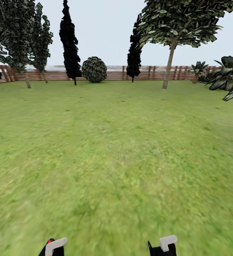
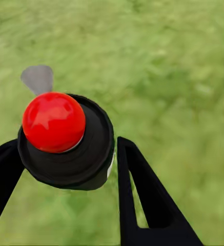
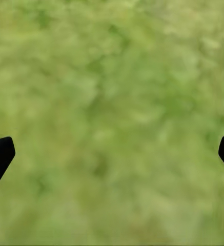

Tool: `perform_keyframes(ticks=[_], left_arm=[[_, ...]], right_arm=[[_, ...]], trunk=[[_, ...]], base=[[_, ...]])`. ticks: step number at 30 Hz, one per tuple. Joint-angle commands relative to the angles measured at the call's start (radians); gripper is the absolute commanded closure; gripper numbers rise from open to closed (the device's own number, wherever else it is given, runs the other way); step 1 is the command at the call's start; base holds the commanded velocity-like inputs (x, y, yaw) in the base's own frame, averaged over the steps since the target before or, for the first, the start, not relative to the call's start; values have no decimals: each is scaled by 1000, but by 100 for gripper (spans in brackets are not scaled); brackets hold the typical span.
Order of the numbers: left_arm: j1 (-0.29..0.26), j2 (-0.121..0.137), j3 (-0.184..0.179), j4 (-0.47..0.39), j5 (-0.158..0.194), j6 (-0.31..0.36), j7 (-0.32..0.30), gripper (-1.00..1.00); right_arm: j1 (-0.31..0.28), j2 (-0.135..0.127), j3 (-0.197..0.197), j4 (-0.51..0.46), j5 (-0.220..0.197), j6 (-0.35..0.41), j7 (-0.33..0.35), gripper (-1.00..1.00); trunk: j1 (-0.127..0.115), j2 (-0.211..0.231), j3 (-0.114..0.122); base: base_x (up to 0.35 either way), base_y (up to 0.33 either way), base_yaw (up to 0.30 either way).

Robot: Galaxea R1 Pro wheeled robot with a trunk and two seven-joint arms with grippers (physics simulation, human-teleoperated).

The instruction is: In the garden, pick up the pesticide atomizer on the floor and spray pesticide onto both trees until each tree trunk is fully covered.

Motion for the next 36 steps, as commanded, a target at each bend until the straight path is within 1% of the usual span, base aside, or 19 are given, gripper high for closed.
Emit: perform_keyframes(ticks=[1,13,19,36], left_arm=[[0,-1,4,0,-6,-3,2,100],[0,-1,4,0,-6,-3,2,100],[0,-1,4,0,-6,-3,3,100],[0,-1,4,1,-6,-3,2,100]], right_arm=[[-1,0,-3,1,9,-3,-3,-100],[-1,0,-4,1,9,-3,-3,-100],[-1,0,-5,0,8,-3,-3,-100],[-1,0,-5,1,7,-3,-3,-100]], trunk=[[0,0,-1],[0,0,-1],[0,0,-7],[0,0,-10]], base=[[339,0,-190],[339,0,-30],[339,0,-56],[339,0,-276]])
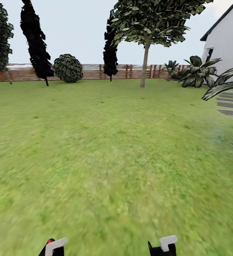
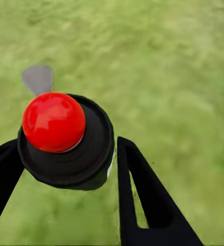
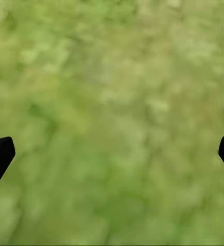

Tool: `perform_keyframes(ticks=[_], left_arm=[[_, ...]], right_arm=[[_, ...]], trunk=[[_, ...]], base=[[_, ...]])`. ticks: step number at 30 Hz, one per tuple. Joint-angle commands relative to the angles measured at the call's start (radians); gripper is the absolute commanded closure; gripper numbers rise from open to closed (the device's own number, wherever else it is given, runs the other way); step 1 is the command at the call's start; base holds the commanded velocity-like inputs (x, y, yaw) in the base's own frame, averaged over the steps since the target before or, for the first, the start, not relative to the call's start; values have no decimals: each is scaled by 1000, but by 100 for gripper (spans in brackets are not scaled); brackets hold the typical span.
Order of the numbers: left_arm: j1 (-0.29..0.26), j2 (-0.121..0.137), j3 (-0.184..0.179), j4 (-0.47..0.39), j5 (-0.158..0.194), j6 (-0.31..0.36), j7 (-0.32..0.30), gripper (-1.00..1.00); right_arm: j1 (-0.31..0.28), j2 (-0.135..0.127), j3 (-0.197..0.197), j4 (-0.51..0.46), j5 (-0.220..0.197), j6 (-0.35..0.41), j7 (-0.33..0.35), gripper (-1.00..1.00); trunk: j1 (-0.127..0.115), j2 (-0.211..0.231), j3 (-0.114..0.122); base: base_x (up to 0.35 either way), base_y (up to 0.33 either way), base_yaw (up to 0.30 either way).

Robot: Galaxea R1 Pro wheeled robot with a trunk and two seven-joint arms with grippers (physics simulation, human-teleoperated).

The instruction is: In the garden, pick up the pesticide atomizer on the floor and spray pesticide onto both trees until each tree trunk is fully covered.

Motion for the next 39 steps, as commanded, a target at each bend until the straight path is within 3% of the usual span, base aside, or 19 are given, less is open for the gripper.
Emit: perform_keyframes(ticks=[1,11,29,39], left_arm=[[0,-1,4,0,-6,-3,2,100],[0,-1,4,5,-6,-3,3,100],[0,-1,4,6,-9,-3,2,100],[0,-1,4,7,-9,-3,2,100]], right_arm=[[-1,0,-4,1,9,-3,-3,-100],[-1,3,-5,0,8,-1,-3,-100],[-1,3,-5,0,9,-3,-3,-100],[0,1,-5,2,8,-26,-2,-100]], trunk=[[0,0,-1],[0,0,-1],[0,0,-1],[0,0,8]], base=[[339,0,-299],[339,0,-288],[339,0,-17],[339,0,-182]])
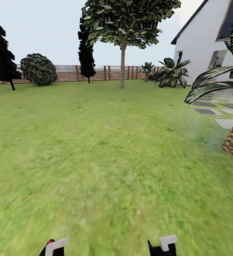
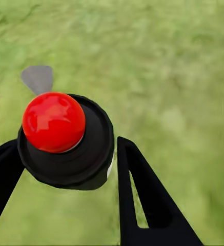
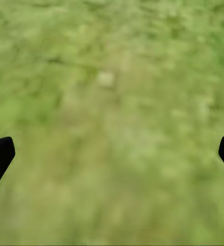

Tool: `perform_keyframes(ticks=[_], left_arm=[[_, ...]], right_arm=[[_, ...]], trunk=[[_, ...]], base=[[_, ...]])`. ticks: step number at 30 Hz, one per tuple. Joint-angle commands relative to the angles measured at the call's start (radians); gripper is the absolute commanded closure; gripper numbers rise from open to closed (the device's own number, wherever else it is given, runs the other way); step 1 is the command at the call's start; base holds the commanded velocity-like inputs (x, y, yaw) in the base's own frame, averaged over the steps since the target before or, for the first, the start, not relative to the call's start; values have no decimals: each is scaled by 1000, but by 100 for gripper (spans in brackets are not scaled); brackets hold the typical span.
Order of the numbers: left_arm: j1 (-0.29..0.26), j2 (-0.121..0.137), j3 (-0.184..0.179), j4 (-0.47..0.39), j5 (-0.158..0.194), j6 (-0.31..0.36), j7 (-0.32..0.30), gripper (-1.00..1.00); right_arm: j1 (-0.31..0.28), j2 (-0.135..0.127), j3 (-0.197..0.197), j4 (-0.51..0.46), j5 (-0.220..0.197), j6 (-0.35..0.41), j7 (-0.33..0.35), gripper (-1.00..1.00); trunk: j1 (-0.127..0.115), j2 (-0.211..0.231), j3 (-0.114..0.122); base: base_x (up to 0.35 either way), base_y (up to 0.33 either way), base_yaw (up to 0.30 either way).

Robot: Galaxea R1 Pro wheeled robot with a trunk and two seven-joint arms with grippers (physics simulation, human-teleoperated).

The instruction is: In the garden, pick up the pesticide atomizer on the floor and spray pesticide onto both trees until each tree trunk is fully covered.

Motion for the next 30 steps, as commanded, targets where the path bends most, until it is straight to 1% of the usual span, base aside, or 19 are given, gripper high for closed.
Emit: perform_keyframes(ticks=[1,2,3,4,8,17,20,22,30], left_arm=[[0,-1,4,0,-6,-3,2,100],[0,-1,4,1,-6,-3,2,100],[0,-1,4,1,-6,-3,2,100],[0,-1,4,1,-6,-3,2,100],[0,0,4,3,-6,-3,2,100],[0,-1,4,13,-4,-4,2,100],[0,0,4,13,-4,-4,2,100],[0,-1,4,13,-4,-4,2,100],[0,-1,2,13,-5,-4,2,100]], right_arm=[[1,0,-4,5,9,-25,-3,-100],[4,0,-4,15,9,-54,-3,-100],[6,0,-4,38,9,-101,-4,-100],[7,1,-4,53,9,-125,-4,-100],[9,4,-2,78,11,-166,-3,-100],[9,4,1,93,13,-169,-2,-100],[10,6,1,158,13,-168,-2,-100],[9,6,1,175,13,-168,-2,-100],[10,5,1,183,13,-167,-1,-100]], trunk=[[0,0,0],[0,0,1],[0,0,2],[0,0,3],[0,0,4],[0,0,4],[0,0,4],[0,0,4],[0,0,4]], base=[[339,0,-221],[339,0,-222],[339,0,-204],[339,0,-141],[339,0,-55],[339,0,-3],[339,0,0],[339,0,0],[339,-9,0]])
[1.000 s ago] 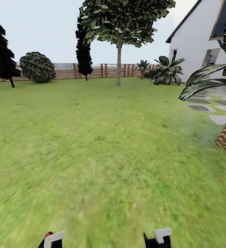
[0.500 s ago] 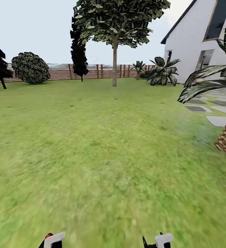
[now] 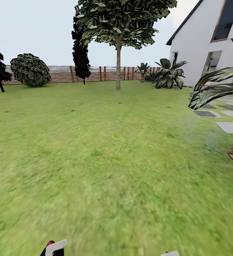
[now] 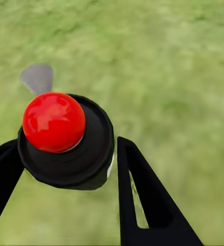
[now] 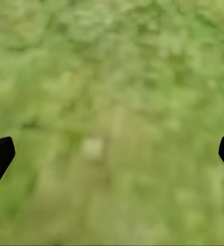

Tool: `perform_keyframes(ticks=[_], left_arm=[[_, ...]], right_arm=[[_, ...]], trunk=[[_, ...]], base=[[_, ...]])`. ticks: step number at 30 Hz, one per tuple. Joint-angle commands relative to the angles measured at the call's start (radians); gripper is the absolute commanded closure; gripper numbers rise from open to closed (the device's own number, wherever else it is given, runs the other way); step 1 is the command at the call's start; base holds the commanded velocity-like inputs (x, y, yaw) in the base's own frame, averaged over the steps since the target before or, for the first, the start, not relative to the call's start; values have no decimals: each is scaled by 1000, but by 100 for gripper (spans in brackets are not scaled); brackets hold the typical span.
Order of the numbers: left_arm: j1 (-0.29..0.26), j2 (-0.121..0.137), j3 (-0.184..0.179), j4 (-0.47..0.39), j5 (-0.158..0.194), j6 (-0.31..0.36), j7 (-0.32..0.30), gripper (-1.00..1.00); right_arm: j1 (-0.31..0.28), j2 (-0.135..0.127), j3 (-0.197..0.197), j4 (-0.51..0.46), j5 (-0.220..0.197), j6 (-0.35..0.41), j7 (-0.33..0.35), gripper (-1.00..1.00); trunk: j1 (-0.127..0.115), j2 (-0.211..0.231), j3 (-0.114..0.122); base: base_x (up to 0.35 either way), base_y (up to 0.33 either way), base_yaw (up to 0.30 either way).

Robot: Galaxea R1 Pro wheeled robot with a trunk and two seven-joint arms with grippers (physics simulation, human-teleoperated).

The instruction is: In the garden, pick up the pesticide atomizer on the floor and spray pesticide onto both trees until each tree trunk is fully covered.

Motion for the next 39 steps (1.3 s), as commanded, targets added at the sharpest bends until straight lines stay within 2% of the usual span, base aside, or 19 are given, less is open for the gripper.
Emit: perform_keyframes(ticks=[1,39], left_arm=[[-1,-1,3,0,-6,-3,2,100],[-1,1,5,0,-6,-3,2,100]], right_arm=[[0,0,-4,1,7,-2,-3,-100],[0,0,-4,1,7,-2,-3,-100]], trunk=[[0,0,-1],[0,0,-1]], base=[[339,-56,0],[339,-76,0]])
